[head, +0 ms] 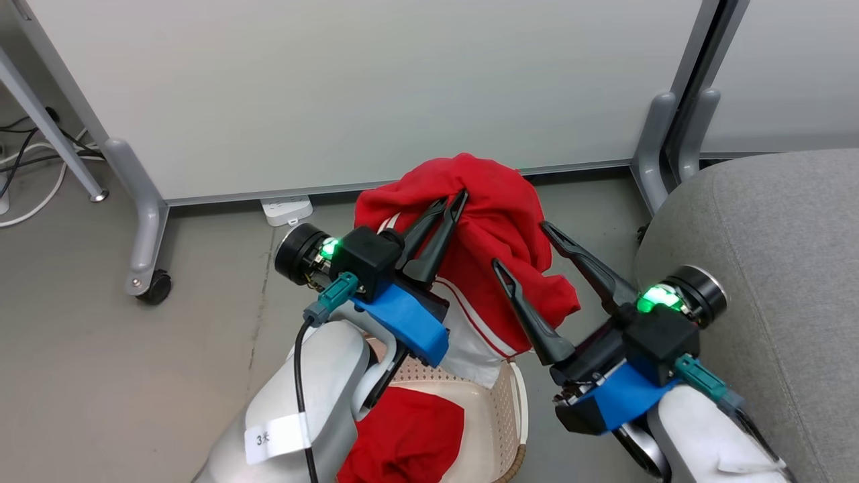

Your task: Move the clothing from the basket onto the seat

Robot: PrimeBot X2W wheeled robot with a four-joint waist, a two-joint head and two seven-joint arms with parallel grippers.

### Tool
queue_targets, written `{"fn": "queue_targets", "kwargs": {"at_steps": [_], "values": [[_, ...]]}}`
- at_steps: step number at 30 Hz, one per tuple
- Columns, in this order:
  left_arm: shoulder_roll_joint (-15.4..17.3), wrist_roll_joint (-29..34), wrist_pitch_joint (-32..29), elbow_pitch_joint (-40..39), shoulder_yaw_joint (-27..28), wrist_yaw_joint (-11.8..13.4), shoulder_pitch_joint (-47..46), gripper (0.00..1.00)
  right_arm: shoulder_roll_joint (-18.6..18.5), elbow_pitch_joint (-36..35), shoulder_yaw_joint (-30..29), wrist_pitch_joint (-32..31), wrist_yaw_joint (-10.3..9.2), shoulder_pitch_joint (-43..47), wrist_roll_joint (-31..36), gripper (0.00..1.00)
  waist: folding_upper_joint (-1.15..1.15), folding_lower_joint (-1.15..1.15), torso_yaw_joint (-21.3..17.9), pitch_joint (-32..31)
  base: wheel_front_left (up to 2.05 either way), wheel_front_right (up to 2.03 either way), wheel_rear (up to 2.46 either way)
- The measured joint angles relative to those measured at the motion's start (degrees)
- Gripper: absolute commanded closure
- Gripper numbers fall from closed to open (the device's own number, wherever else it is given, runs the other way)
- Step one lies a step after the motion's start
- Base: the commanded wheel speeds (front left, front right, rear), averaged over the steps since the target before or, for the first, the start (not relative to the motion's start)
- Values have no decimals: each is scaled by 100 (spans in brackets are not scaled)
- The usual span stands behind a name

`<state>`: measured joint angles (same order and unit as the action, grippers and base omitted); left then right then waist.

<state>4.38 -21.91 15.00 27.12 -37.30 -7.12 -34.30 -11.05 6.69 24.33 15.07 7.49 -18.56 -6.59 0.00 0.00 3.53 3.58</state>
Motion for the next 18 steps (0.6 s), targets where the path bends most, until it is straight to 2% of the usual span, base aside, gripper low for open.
{"fn": "queue_targets", "kwargs": {"at_steps": [10, 18], "values": [[-87, 56, -1, -27, -66, -1, -104, 100, 23, 1078, 357, 9, 0, -698, 154, 0, 0, 0, 121, 168, 0, 0, 0], [-119, 78, -1, -41, -163, -9, -186, 100, 218, 1902, 466, 8, 0, -1190, 222, 0, 0, 0, 202, 306, 0, 0, 0]]}}
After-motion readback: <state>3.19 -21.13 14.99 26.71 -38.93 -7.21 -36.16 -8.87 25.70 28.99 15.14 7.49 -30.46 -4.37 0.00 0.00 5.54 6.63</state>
